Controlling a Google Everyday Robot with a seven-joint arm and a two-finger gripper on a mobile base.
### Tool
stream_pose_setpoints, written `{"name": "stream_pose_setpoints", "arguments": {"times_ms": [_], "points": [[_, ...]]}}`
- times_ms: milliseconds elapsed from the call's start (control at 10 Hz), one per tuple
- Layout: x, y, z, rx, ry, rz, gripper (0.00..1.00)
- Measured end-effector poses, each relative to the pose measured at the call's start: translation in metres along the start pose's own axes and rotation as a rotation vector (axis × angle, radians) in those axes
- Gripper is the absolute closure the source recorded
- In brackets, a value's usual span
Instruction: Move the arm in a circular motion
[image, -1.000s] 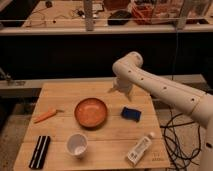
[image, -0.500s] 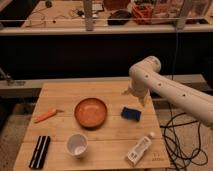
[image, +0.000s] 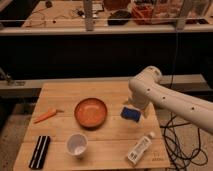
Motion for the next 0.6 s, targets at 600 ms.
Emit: {"name": "stream_pose_setpoints", "arguments": {"times_ms": [600], "points": [[-0.064,-0.043,-0.011,0.023,-0.001,-0.143,0.2]]}}
